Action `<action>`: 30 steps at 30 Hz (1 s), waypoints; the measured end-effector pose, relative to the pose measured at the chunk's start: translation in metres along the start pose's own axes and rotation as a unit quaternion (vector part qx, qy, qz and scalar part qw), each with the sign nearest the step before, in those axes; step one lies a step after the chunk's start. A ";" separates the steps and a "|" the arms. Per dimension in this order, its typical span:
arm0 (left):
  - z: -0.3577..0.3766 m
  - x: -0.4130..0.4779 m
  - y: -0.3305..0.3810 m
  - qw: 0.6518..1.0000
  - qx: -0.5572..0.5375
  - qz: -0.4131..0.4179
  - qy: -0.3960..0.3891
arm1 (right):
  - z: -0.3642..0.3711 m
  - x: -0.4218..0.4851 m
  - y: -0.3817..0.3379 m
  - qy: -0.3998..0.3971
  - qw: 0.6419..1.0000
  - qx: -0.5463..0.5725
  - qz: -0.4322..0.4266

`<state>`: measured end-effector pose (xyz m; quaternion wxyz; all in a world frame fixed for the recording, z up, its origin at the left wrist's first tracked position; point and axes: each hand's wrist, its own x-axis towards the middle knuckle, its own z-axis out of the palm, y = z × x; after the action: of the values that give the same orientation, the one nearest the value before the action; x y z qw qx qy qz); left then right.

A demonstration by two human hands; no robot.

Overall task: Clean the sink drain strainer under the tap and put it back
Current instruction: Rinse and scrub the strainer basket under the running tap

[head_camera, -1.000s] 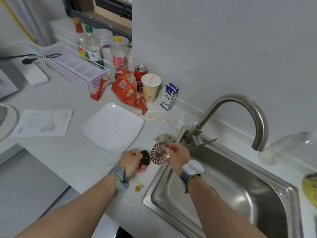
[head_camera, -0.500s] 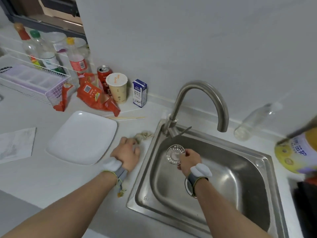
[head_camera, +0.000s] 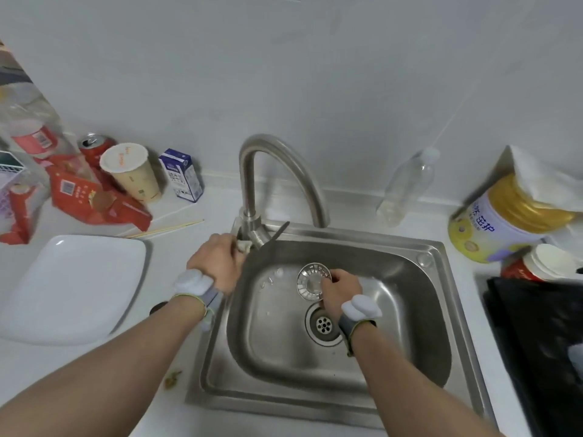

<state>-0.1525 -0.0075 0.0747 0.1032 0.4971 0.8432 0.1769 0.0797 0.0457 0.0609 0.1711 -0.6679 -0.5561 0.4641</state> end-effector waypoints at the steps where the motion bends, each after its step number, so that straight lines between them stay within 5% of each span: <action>1: 0.002 0.002 0.016 0.999 -0.028 0.032 0.028 | -0.001 0.002 0.001 0.002 1.000 0.003 0.001; 6: 0.007 0.023 0.080 0.991 -0.129 0.027 0.015 | -0.006 0.007 0.001 -0.002 1.000 0.007 0.016; 14: 0.018 0.024 0.100 0.996 -0.070 0.009 -0.053 | -0.018 0.009 0.002 0.011 1.000 0.022 0.008; 20: 0.023 0.003 0.083 0.978 -0.195 0.017 0.065 | -0.014 0.007 -0.002 0.003 1.000 0.008 -0.006; 23: 0.041 -0.027 0.076 0.984 -0.157 0.073 0.045 | -0.007 0.001 -0.009 -0.026 1.000 0.007 -0.005; 26: 0.056 -0.047 0.075 0.982 -0.132 0.126 -0.056 | -0.001 -0.005 -0.016 -0.066 0.998 0.010 -0.010; 30: 0.059 -0.047 0.074 0.948 -0.077 0.291 -0.101 | -0.009 -0.007 -0.023 -0.125 0.992 -0.008 -0.029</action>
<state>-0.0498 -0.0041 0.0502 0.1701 0.7266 0.6308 0.2124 0.0744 0.0489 0.0856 0.1081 -0.5895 -0.5955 0.5350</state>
